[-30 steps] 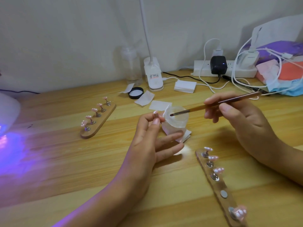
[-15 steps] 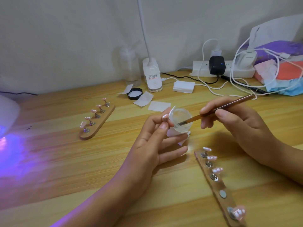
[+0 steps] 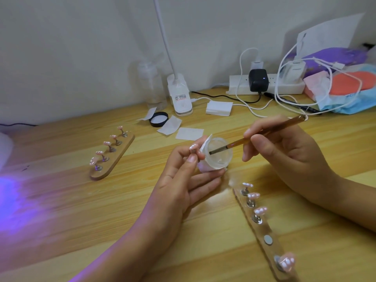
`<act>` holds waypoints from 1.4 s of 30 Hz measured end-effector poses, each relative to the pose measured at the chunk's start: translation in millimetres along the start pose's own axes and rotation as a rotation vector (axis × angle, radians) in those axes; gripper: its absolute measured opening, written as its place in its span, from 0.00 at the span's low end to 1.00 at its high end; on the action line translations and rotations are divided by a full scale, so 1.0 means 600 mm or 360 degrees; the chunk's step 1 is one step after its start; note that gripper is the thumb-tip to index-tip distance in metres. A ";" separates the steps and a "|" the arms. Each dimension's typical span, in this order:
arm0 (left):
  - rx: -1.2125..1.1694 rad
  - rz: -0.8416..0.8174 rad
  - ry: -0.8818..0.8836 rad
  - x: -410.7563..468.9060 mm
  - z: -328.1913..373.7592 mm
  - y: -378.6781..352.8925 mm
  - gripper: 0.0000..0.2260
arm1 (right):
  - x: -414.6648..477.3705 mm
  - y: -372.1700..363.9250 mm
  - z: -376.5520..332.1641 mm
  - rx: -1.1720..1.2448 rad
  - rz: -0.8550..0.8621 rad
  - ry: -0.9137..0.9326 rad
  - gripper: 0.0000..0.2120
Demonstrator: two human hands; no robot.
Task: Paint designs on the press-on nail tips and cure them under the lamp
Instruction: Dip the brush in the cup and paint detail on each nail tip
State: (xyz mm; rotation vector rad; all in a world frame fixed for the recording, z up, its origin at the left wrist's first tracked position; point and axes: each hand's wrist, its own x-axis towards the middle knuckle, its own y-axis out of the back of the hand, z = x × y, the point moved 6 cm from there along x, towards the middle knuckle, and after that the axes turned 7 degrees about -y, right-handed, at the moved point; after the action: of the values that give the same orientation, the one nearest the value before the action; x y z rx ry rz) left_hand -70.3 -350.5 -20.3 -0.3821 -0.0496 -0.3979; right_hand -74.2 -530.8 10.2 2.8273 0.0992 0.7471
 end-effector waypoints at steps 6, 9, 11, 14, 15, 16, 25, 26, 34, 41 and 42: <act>0.0018 -0.0014 -0.0002 -0.001 0.000 -0.002 0.11 | 0.002 -0.007 0.001 -0.0049 -0.0083 0.0002 0.07; 0.0001 -0.0021 0.0010 -0.002 0.001 -0.003 0.11 | 0.002 -0.007 0.003 -0.0055 -0.0098 -0.0002 0.07; -0.0015 -0.0007 0.0019 -0.002 0.002 -0.003 0.10 | 0.004 -0.003 0.003 0.0025 -0.0064 0.0000 0.07; -0.0067 0.0073 0.0053 -0.001 0.001 0.002 0.05 | 0.014 0.018 0.006 0.0198 0.0096 -0.0020 0.06; -0.0085 0.0104 0.0072 -0.001 0.001 0.003 0.05 | 0.017 0.026 0.010 0.0236 0.0169 -0.0054 0.06; -0.0111 0.0133 0.0094 0.000 0.001 0.005 0.05 | 0.020 0.034 0.014 0.0278 0.0237 -0.0094 0.07; -0.0301 0.0188 0.0243 0.004 0.000 0.014 0.07 | 0.028 0.057 0.041 0.0501 0.0473 -0.0315 0.17; -0.0315 0.0188 0.0252 0.005 0.000 0.014 0.07 | 0.028 0.059 0.044 0.0509 0.0494 -0.0344 0.17; 0.0063 0.0487 0.0044 -0.004 0.007 0.029 0.14 | 0.033 0.065 0.064 0.0809 0.0514 -0.0532 0.14; 0.0573 0.0044 -0.0125 -0.010 0.010 0.008 0.03 | 0.031 0.048 0.060 0.0903 0.0363 -0.0636 0.10; 0.0648 -0.0010 -0.0075 -0.010 0.004 0.005 0.03 | 0.031 0.046 0.057 0.0909 0.0326 -0.0641 0.10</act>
State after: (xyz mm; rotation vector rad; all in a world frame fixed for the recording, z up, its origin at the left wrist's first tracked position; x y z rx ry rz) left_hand -74.7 -345.1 -19.9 0.0109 -0.1745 -0.3745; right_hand -40.9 -561.8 -4.0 3.5120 -0.0537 0.1767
